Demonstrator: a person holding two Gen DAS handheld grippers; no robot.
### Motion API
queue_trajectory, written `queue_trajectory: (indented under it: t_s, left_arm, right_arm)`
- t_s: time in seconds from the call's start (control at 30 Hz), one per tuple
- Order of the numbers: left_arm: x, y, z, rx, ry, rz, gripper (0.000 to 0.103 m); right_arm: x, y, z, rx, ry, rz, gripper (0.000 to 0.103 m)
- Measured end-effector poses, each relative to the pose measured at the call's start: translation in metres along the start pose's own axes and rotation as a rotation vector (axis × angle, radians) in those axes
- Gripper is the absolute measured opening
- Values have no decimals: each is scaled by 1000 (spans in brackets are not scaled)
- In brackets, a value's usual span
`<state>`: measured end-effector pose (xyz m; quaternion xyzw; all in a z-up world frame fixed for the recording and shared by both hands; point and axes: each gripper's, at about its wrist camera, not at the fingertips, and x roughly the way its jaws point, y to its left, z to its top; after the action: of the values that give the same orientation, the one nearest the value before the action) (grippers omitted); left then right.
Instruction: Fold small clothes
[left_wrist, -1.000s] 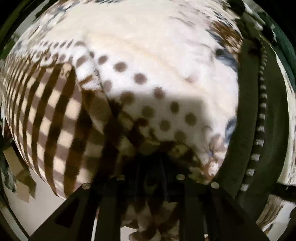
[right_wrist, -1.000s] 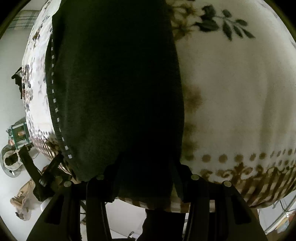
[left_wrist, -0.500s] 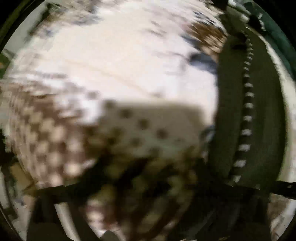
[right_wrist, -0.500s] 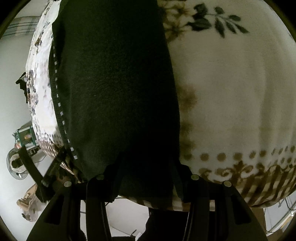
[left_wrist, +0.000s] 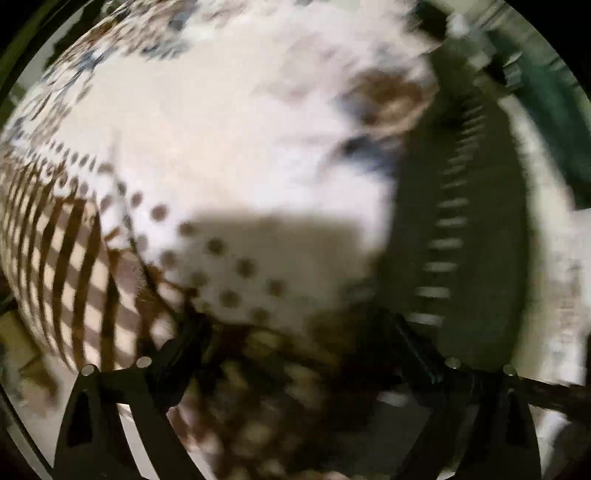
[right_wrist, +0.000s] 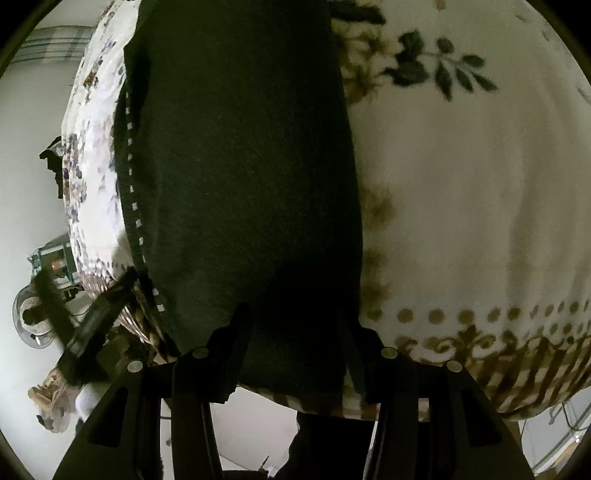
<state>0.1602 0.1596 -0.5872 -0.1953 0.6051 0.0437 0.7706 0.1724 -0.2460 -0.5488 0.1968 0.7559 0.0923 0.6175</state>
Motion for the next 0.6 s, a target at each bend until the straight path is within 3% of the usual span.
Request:
queue_trajectory:
  t_s: [0.1, 0.2, 0.3, 0.43, 0.6]
  left_arm:
    - [-18, -11, -14, 21, -1, -149, 95]
    - [-6, -30, -41, 87, 43, -164, 90]
    - [18, -50, -61, 123, 119, -153, 43]
    - [21, -56, -66, 139, 103, -131, 41]
    - [-5, -53, -72, 95, 67, -183, 39]
  right_arm:
    - [-2, -5, 0, -3, 3, 0, 50]
    - [0, -14, -3, 17, 14, -3, 50]
    - [1, -21, -8, 29, 24, 2, 50]
    - [2, -24, -13, 20, 31, -6, 50]
    - [6, -25, -18, 34, 37, -5, 50]
